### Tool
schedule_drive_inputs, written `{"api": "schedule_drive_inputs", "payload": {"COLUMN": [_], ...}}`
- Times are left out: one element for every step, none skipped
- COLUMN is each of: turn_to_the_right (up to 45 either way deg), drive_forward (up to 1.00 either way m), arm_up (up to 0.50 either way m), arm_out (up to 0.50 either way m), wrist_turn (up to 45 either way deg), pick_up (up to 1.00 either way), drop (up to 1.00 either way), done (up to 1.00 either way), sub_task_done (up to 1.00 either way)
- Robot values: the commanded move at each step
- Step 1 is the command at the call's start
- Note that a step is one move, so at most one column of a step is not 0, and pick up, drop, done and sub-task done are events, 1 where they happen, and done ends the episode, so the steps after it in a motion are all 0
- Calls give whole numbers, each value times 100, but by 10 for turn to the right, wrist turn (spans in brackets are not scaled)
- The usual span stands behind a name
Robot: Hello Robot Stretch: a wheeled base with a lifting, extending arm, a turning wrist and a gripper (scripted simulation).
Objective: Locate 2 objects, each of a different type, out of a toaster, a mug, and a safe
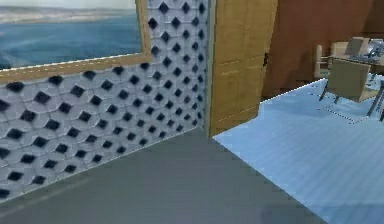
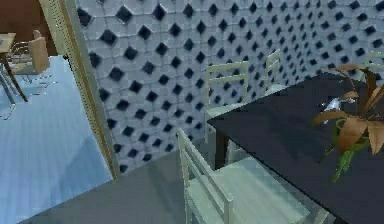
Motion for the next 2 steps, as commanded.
{"api": "schedule_drive_inputs", "payload": {"turn_to_the_right": [-450, -120], "drive_forward": [0, 0], "arm_up": [0, 0], "arm_out": [0, 0], "wrist_turn": [0, 0], "pick_up": [0, 0], "drop": [0, 0], "done": [0, 0], "sub_task_done": [0, 0]}}
